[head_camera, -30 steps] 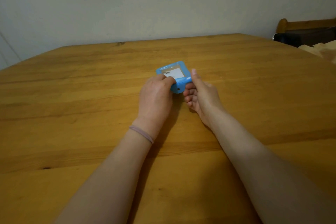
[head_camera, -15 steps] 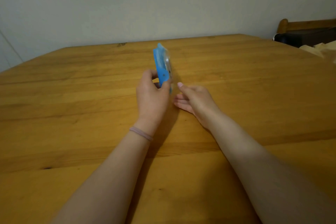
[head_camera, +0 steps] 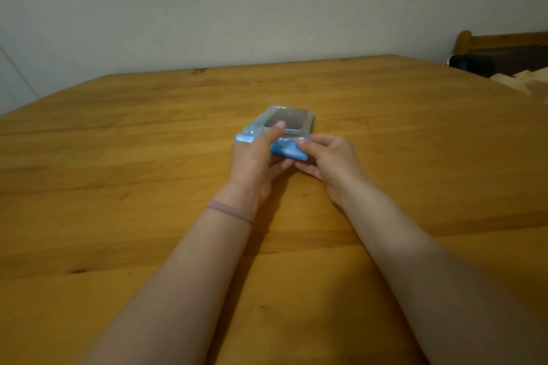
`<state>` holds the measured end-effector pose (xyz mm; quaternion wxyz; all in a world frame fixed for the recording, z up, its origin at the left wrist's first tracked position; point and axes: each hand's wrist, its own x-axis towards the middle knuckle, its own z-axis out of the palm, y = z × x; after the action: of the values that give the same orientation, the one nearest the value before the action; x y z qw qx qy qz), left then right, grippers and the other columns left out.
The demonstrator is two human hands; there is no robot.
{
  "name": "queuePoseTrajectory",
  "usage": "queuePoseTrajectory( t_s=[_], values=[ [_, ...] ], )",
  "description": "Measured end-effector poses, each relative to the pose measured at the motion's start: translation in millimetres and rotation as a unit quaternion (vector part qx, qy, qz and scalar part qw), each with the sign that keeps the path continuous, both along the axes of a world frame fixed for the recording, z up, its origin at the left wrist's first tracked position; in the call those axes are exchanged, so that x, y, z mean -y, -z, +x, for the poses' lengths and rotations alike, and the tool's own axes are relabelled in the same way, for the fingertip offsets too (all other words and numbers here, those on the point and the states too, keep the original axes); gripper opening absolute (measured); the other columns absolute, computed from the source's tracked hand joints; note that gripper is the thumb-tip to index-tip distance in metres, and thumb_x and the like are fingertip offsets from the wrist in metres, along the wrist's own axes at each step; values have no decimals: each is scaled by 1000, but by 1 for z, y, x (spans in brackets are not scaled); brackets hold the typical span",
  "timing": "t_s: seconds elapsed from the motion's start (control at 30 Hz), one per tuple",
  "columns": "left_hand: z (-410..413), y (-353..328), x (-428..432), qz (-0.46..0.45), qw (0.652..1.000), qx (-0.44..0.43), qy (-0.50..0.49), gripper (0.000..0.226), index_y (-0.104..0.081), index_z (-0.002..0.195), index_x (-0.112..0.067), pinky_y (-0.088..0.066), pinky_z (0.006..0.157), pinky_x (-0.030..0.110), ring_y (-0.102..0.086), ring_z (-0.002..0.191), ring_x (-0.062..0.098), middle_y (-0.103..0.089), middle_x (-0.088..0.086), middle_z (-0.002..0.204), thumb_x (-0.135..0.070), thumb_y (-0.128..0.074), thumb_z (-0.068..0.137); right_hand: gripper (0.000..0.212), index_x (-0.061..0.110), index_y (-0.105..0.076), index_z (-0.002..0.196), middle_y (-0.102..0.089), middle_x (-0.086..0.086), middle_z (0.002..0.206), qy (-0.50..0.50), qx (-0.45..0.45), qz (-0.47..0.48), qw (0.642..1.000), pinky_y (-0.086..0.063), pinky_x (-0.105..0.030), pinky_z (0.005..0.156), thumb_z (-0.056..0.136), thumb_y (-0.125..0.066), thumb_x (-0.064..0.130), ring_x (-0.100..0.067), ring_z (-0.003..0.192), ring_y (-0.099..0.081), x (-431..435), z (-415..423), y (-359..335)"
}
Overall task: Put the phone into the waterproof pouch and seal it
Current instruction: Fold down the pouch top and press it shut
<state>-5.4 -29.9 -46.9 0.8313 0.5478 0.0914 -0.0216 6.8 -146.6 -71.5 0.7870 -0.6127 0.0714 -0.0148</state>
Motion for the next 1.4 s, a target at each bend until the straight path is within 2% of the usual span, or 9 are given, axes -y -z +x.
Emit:
queuePoseTrajectory(
  t_s=[0.13, 0.23, 0.4, 0.53, 0.63, 0.73, 0.87, 1.13, 1.4],
  values=[
    [7, 0, -6, -37, 995, -76, -49, 16, -59, 92, -14, -59, 74, 38, -64, 82, 28, -61, 11, 88, -30, -55, 92, 13, 10, -62, 104, -67, -10, 104, 33, 1, -35, 999, -58, -22, 61, 91, -60, 8, -19, 90, -67, 1, 3, -1],
    [12, 4, -15, -19, 992, -77, -100, 12, -54, 81, -8, -60, 59, 30, -61, 73, 24, -59, 14, 85, -12, -54, 92, 24, 4, -58, 117, -63, -9, 104, 48, -3, -38, 998, -58, -21, 59, 94, -54, 4, -16, 86, -64, 8, 8, 0],
    [18, 12, -18, 88, 991, -66, -73, 8, -57, 93, -3, -60, 53, 25, -61, 76, 23, -58, 14, 91, 3, -56, 88, 16, 8, -62, 107, -65, -7, 98, 52, -2, -79, 996, -56, -24, 66, 94, -54, 3, -14, 85, -65, 19, 14, 7],
    [20, 17, -20, 197, 977, -41, -74, 19, -62, 106, -4, -60, 62, 26, -61, 69, 19, -60, 9, 86, -1, -60, 88, 15, 8, -61, 99, -65, -15, 103, 102, -1, -108, 989, -58, -29, 66, 86, -67, 7, -22, 83, -69, 25, 18, 15],
    [21, 22, -25, 350, 933, -21, -78, 23, -67, 108, -11, -58, 80, 38, -64, 73, 27, -68, 11, 91, -12, -66, 85, 13, 19, -65, 92, -68, -4, 95, 122, 15, -255, 959, -56, -37, 77, 82, -72, 19, -21, 88, -68, 28, 19, 20],
    [19, 22, -27, 413, 908, -8, -71, 25, -69, 109, -17, -56, 86, 40, -67, 88, 32, -71, 12, 103, -20, -66, 84, 10, 20, -70, 91, -67, 3, 85, 133, 56, -372, 917, -49, -30, 75, 83, -71, 25, -16, 84, -63, 30, 17, 20],
    [19, 24, -28, 459, 886, 1, -66, 27, -69, 110, -17, -53, 91, 40, -65, 101, 30, -70, 10, 110, -21, -67, 83, 14, 11, -73, 96, -72, -6, 97, 132, 82, -445, 882, -38, -24, 73, 88, -63, 17, -20, 90, -61, 30, 15, 17],
    [19, 23, -28, 479, 874, 6, -79, 21, -72, 100, -14, -53, 90, 37, -64, 101, 28, -71, 10, 106, -18, -61, 83, 22, 13, -71, 104, -70, -5, 109, 121, 40, -437, 890, -43, -29, 80, 93, -54, 20, -24, 102, -61, 34, 18, 17],
    [24, 23, -38, 300, 948, -33, -102, 20, -68, 99, -5, -54, 80, 42, -58, 73, 28, -64, 14, 78, -10, -59, 82, 24, 20, -68, 106, -68, 1, 103, 118, -30, -331, 936, -48, -33, 75, 92, -52, 31, -19, 90, -61, 39, 22, 13]
  ],
)
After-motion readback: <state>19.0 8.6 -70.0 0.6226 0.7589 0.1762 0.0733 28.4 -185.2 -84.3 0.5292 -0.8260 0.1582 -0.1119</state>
